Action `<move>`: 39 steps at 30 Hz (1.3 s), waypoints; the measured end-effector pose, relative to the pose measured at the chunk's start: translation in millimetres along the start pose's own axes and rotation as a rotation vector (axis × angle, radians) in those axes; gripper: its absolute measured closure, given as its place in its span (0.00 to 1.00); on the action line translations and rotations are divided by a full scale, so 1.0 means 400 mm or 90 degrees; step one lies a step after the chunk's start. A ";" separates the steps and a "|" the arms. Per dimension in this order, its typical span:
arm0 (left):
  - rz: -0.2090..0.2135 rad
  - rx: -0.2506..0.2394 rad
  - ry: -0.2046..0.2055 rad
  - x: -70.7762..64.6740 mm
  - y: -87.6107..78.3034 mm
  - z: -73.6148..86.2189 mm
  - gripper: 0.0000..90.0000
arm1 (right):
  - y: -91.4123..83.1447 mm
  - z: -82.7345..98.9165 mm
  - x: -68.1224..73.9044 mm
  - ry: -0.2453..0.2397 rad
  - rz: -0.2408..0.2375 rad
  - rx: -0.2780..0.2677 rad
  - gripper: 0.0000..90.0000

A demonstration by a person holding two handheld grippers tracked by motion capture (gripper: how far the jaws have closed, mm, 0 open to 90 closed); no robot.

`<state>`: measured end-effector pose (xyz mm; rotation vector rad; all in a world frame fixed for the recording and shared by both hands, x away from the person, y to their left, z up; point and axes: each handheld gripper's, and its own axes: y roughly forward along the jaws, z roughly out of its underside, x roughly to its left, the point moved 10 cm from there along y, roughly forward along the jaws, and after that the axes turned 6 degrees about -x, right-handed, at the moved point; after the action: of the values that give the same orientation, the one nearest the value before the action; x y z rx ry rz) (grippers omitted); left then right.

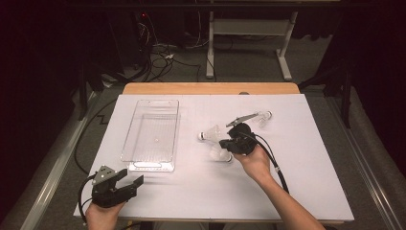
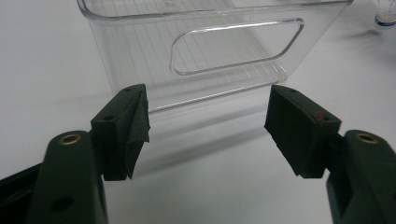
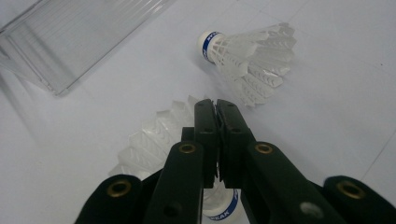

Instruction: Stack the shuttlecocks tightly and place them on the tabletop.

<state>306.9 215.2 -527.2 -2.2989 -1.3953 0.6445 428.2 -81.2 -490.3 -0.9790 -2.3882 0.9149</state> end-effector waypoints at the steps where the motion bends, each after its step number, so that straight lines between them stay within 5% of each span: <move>1: 0.000 0.000 0.000 0.000 0.000 0.000 0.35 | 0.001 0.001 -0.001 -0.001 0.001 0.000 0.98; 39: -0.002 0.001 0.001 -0.001 0.001 0.000 0.35 | -0.049 0.053 -0.078 0.024 0.031 0.000 0.94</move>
<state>307.0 214.6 -527.5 -2.2948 -1.3978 0.6423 427.9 -123.7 -494.9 -1.0490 -2.3428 0.9052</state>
